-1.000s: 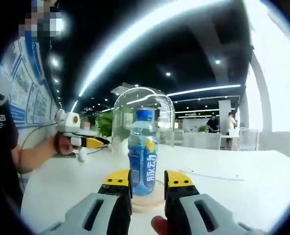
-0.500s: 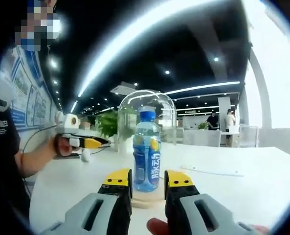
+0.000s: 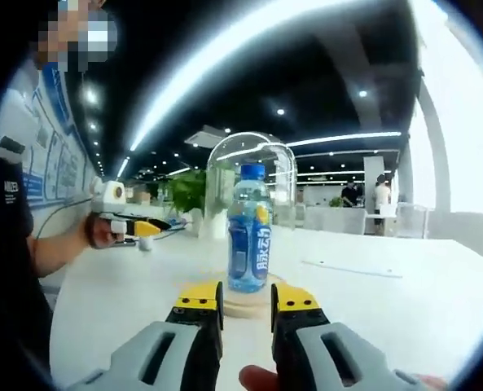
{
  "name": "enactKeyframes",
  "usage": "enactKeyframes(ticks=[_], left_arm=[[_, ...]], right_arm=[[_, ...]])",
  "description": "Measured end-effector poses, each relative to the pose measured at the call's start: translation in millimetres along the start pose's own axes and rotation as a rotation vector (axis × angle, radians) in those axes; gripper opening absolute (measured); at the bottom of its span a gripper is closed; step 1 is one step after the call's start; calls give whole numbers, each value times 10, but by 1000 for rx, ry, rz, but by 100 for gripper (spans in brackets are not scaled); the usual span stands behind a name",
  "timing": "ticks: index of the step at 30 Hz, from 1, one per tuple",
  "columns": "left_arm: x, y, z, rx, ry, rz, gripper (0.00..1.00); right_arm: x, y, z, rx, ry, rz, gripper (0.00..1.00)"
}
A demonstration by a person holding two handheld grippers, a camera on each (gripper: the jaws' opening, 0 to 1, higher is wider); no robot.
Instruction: Open the cover put in the Mizone put the cover back on
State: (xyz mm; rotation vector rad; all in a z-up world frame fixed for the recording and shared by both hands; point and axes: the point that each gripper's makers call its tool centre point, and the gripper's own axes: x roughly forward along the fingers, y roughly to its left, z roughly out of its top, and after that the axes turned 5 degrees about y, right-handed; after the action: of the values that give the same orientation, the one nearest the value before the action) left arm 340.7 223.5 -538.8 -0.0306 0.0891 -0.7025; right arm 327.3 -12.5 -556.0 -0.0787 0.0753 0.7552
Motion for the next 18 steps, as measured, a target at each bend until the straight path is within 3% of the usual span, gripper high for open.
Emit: enactKeyframes(ticks=[4, 11, 15, 18], left_arm=[[-22, -1, -9, -42, -33, -4, 20], [-15, 10, -67, -31, -39, 14, 20], [-22, 92, -92, -76, -59, 29, 20], [-50, 130, -114, -47, -47, 51, 20]], right_arm=[[27, 1, -83, 22, 7, -22, 12], [9, 22, -60, -5, -18, -35, 12], [-20, 20, -84, 27, -25, -26, 12], [-49, 10, -54, 58, -47, -23, 12]])
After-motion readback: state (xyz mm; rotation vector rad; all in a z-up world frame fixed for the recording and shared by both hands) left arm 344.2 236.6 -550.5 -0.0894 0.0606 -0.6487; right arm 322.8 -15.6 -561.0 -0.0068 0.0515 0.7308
